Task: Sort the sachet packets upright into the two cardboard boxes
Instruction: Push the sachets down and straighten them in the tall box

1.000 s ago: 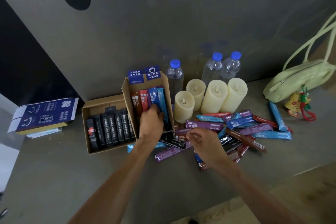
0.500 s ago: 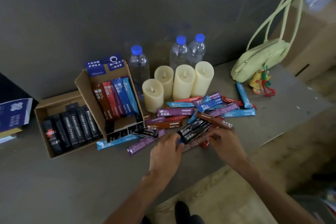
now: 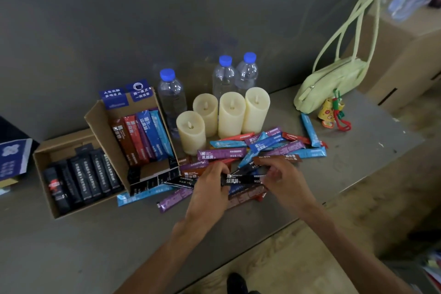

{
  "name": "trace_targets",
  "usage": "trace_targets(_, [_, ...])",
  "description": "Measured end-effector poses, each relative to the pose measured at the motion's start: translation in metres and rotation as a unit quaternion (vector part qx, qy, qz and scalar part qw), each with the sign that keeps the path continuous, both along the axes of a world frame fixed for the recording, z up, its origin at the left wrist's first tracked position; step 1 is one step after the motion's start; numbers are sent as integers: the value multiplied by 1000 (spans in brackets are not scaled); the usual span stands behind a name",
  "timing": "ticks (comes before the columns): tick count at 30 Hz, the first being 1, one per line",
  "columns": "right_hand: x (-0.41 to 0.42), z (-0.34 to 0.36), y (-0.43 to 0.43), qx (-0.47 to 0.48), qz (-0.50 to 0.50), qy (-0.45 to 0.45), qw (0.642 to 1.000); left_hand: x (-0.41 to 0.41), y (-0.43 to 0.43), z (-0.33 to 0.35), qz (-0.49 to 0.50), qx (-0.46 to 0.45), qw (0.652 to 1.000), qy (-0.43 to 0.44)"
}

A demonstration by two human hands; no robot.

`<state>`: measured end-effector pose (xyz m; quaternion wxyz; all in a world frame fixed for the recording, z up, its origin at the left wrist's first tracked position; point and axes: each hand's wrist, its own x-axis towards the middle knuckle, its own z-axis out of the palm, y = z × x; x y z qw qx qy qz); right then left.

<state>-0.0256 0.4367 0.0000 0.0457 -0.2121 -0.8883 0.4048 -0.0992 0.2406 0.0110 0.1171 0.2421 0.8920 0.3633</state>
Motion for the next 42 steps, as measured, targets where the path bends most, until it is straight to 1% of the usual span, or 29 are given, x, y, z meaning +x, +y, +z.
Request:
trace_targets(3, [-15, 11, 0, -6, 110, -56, 992, -13, -17, 21, -24, 6, 999, 24])
trace_targets(5, [-26, 13, -4, 12, 168, -66, 983, -23, -30, 31, -32, 10, 999, 31])
trace_targets(6, [-31, 14, -8, 27, 182, -71, 980, -28, -37, 35, -30, 15, 999, 21])
trace_targets(8, [-36, 16, -18, 40, 191, -65, 979, -32, -50, 41, -7, 42, 999, -2])
trace_targets(10, [-39, 16, -32, 8, 175, -32, 984, -28, -61, 41, 48, 106, 993, -21])
trace_targets(13, [-42, 22, -59, -48, 166, 6, 985, -16, -72, 35, 146, 211, 962, -94])
trace_targets(14, [-45, 24, -69, -67, 176, 16, 982, -12, -74, 33, 158, 228, 953, -123])
trace_targets(16, [-51, 28, -87, -109, 190, 24, 975, -9, -80, 29, 171, 235, 946, -143])
trace_targets(18, [-58, 32, -101, -135, 195, 21, 971, -9, -88, 26, 195, 234, 943, -136])
trace_targets(20, [-63, 33, -111, -138, 200, 19, 970, -11, -95, 27, 212, 227, 942, -125])
trace_targets(24, [-70, 35, -122, -160, 212, 16, 964, -20, -103, 33, 233, 236, 933, -137])
trace_targets(27, [-75, 30, -125, -183, 166, 22, 969, -38, -106, 39, 251, 205, 942, -91])
trace_targets(30, [-83, 23, -125, -154, 128, 13, 980, -60, -106, 41, 268, 161, 948, -55])
trace_targets(34, [-93, 17, -129, -130, 119, 2, 984, -90, -98, 34, 286, 97, 953, -27])
trace_targets(38, [-102, 12, -136, -94, 130, 13, 987, -103, -93, 26, 318, 51, 947, -7])
trace_targets(40, [-105, 11, -138, -96, 132, 9, 987, -104, -89, 22, 333, 29, 942, 0])
trace_targets(42, [-106, 10, -140, -93, 134, 9, 987, -106, -84, 20, 345, 4, 939, -11])
